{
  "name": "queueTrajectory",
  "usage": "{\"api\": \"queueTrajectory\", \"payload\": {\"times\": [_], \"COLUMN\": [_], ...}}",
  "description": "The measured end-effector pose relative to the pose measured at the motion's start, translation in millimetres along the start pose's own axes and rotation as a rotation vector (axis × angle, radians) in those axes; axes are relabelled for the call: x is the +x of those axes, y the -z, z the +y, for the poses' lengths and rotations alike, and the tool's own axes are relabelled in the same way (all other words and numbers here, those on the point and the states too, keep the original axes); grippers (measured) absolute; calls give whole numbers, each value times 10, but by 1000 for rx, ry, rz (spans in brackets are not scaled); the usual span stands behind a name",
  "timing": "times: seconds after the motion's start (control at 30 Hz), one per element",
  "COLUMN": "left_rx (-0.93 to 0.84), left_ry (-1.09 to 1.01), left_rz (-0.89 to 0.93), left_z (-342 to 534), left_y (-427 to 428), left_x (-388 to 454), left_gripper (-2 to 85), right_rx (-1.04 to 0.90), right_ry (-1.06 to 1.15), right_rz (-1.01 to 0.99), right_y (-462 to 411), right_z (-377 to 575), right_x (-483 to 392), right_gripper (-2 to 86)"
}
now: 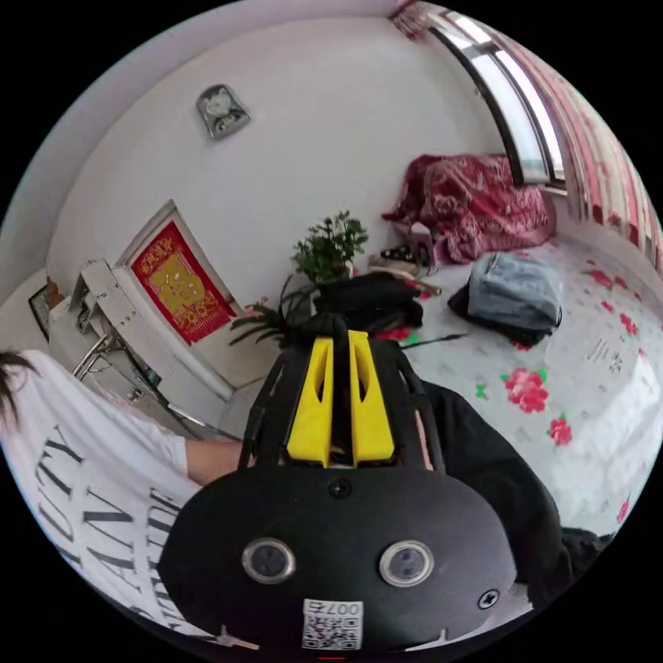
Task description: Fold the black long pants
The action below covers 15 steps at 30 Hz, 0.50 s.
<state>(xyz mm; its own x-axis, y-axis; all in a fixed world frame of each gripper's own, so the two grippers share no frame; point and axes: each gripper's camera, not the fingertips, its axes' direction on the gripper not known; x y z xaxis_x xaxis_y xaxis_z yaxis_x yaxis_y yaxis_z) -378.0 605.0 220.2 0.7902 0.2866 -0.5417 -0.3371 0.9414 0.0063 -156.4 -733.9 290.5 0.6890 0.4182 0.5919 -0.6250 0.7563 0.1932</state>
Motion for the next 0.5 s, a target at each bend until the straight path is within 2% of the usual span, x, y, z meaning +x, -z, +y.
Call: {"api": "queueTrajectory", "payload": {"times": [0.1,0.17,0.27,0.37,0.5], "left_rx": [-97,-126,-115,-103,12], "left_ry": [108,160,247,291,286], "left_rz": [-61,-66,-68,-92,-165], "left_z": [19,86,169,88,-295], "left_y": [47,107,320,557,1087], "left_x": [-483,-754,-1120,-1314,-1332], "left_gripper": [72,77,76,78,79], "right_rx": [-226,-231,-241,-265,-273], "right_ry": [-40,-7,-37,-301,-610], "right_rz": [54,86,294,509,698], "right_y": [-940,-984,-748,-282,445], "right_z": [486,764,1258,1849,2597], "right_x": [261,400,932,1870,2937], "right_gripper": [47,50,56,65,78]}}
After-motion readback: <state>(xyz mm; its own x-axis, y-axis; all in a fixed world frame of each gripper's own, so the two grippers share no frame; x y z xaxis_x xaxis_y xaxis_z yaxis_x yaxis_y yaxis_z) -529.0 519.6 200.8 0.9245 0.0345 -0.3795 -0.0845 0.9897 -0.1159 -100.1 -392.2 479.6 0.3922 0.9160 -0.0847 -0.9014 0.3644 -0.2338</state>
